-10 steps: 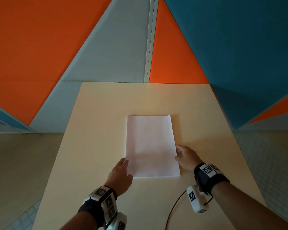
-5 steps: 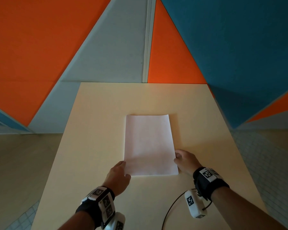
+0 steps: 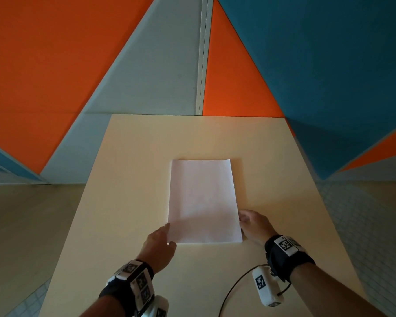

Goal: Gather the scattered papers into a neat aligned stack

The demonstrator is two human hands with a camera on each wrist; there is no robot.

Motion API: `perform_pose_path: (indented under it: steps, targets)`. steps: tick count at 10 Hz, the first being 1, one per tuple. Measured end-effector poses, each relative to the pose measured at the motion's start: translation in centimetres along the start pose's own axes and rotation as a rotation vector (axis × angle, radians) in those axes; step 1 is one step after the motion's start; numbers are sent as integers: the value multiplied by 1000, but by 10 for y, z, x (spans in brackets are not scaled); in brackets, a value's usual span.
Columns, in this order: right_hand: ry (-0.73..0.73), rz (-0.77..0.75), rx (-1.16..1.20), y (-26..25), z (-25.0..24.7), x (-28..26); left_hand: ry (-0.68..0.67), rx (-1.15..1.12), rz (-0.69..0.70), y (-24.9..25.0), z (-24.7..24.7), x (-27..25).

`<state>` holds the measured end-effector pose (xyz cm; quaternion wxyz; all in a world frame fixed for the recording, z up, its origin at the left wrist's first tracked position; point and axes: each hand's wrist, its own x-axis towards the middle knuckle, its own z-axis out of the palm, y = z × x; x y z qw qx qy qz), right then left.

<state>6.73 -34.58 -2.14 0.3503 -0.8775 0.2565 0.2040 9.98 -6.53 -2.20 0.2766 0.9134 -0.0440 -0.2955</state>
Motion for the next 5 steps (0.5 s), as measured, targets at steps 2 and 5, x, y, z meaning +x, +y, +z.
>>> perform_pose_path:
  steps: [2, 5]
  targets:
    - [-24, -17, 2, 2, 0, 2, 32, -9, -48, 5, 0, -1]
    - [21, -59, -22, 4, -7, -1, 98, 24, -72, 6, -6, -4]
